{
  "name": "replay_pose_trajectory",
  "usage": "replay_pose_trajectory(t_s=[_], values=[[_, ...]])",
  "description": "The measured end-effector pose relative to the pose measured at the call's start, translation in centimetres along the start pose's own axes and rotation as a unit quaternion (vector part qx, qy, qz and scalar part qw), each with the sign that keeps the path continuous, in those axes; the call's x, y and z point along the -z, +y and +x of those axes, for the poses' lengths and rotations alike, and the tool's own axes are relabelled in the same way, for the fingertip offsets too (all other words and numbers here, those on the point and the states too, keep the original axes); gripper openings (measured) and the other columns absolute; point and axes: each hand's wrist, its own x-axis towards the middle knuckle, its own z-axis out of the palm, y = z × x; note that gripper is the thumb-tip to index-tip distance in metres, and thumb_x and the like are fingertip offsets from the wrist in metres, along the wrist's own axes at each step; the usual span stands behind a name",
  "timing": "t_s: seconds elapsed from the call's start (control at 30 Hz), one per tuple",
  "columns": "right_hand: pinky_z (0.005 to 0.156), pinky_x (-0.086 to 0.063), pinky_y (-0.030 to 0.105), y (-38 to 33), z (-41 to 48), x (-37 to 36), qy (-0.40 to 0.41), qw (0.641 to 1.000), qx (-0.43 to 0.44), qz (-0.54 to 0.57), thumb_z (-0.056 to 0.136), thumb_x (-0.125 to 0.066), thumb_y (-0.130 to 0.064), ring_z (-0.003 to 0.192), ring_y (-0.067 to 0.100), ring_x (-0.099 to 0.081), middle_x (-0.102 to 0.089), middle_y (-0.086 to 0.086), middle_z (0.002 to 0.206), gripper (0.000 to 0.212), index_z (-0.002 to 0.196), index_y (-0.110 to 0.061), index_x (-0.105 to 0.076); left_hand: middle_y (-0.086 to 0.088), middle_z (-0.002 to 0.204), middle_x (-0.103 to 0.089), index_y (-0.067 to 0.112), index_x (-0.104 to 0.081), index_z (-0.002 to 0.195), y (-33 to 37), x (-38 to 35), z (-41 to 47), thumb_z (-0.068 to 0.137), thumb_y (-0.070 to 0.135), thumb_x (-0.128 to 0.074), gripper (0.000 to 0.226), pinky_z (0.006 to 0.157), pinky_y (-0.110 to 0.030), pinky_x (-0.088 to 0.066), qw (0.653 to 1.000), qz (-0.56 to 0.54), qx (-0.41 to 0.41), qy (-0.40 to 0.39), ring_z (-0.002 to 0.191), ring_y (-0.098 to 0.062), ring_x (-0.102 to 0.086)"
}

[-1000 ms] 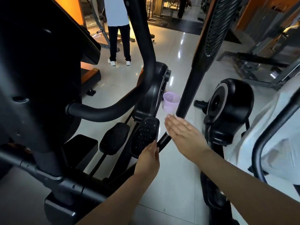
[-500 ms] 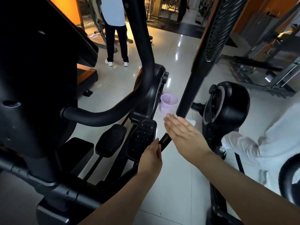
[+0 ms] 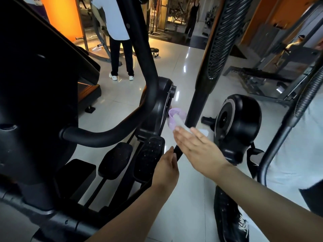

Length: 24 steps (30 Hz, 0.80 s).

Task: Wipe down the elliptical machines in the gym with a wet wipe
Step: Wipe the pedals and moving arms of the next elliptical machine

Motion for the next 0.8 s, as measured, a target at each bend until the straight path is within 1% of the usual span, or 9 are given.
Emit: replay_pose_trajectory(t_s=[0.1,0.17,0.27,0.4,0.47,0.57,0.63,0.7,0.8], values=[[0.125,0.006,0.047,1.1,0.1,0.2,-0.003,1.0,0.012,-0.01,0.098,-0.014,-0.013,0.157,0.026,-0.005,-0.015,0.011,0.169,0.062,0.159,-0.006,-0.023,0.007,0.142,-0.06,0.017,-0.045,0.153,0.7,-0.1,0.7,0.111,0.023,-0.032,0.045,0.096,0.002,-0.031,0.999,-0.022,-0.028,0.006,0.13,-0.007,-0.054],[0.125,0.008,0.047,2.8,0.9,1.3,0.029,0.999,-0.035,-0.019,0.097,-0.017,-0.01,0.156,0.026,0.001,-0.012,0.01,0.169,0.063,0.16,-0.006,-0.019,0.005,0.145,-0.057,0.016,-0.044,0.154,1.4,0.0,1.0,0.111,0.023,-0.033,0.045,0.096,0.006,-0.026,0.999,-0.037,-0.039,0.01,0.135,-0.007,-0.051],[0.126,0.002,0.044,4.8,2.3,2.8,0.095,0.986,-0.136,0.001,0.098,-0.019,-0.005,0.155,0.023,0.003,-0.005,0.007,0.169,0.063,0.161,-0.005,-0.013,0.002,0.142,-0.06,0.013,-0.047,0.152,2.2,0.0,1.6,0.11,0.024,-0.035,0.045,0.094,0.007,-0.028,0.997,-0.055,-0.048,0.026,0.131,-0.008,-0.054],[0.127,0.003,0.041,4.0,2.0,2.7,0.093,0.988,-0.118,0.02,0.098,-0.016,-0.003,0.156,0.023,0.001,0.001,0.009,0.169,0.062,0.16,-0.001,-0.012,0.008,0.14,-0.061,0.018,-0.049,0.15,3.4,0.0,1.7,0.11,0.025,-0.034,0.043,0.108,-0.014,-0.041,0.991,-0.106,-0.076,0.045,0.128,0.001,-0.055],[0.128,0.001,0.04,3.8,1.3,2.2,0.088,0.992,-0.091,0.017,0.098,-0.018,-0.004,0.157,0.022,0.0,-0.003,0.007,0.17,0.063,0.16,-0.003,-0.01,0.014,0.136,-0.061,0.02,-0.05,0.148,3.8,0.1,1.5,0.111,0.022,-0.036,0.041,0.107,-0.014,-0.042,0.986,-0.138,-0.085,0.05,0.122,0.012,-0.054],[0.127,-0.002,0.04,5.5,1.7,3.0,0.1,0.988,-0.112,0.029,0.098,-0.015,-0.004,0.157,0.021,-0.003,-0.01,0.005,0.17,0.063,0.161,-0.005,-0.012,0.008,0.147,-0.055,0.018,-0.046,0.152,4.5,0.2,1.6,0.111,0.024,-0.036,0.044,0.115,-0.018,-0.036,0.982,-0.162,-0.08,0.056,0.134,0.007,-0.047],[0.128,-0.002,0.041,6.4,2.4,3.6,0.109,0.982,-0.147,0.057,0.099,-0.012,-0.005,0.156,0.021,-0.007,-0.013,0.006,0.169,0.061,0.16,-0.005,-0.019,0.006,0.148,-0.053,0.018,-0.046,0.153,5.2,0.4,1.7,0.11,0.023,-0.037,0.044,0.112,-0.01,-0.035,0.979,-0.174,-0.083,0.061,0.131,0.014,-0.046],[0.128,-0.002,0.041,6.0,2.7,3.7,0.105,0.979,-0.159,0.065,0.1,-0.008,-0.005,0.156,0.022,-0.009,-0.016,0.007,0.168,0.061,0.159,-0.003,-0.024,0.007,0.139,-0.058,0.016,-0.049,0.15,6.1,0.7,1.6,0.11,0.018,-0.038,0.041,0.101,-0.002,-0.036,0.975,-0.191,-0.091,0.064,0.119,0.023,-0.049],[0.127,0.004,0.042,3.9,1.8,2.6,0.08,0.99,-0.115,0.022,0.1,-0.009,-0.004,0.157,0.025,-0.003,-0.011,0.008,0.169,0.06,0.159,-0.002,-0.021,0.011,0.119,-0.066,0.012,-0.055,0.142,6.4,1.0,1.2,0.11,0.011,-0.038,0.037,0.094,-0.004,-0.043,0.973,-0.197,-0.107,0.052,0.11,0.017,-0.059]])
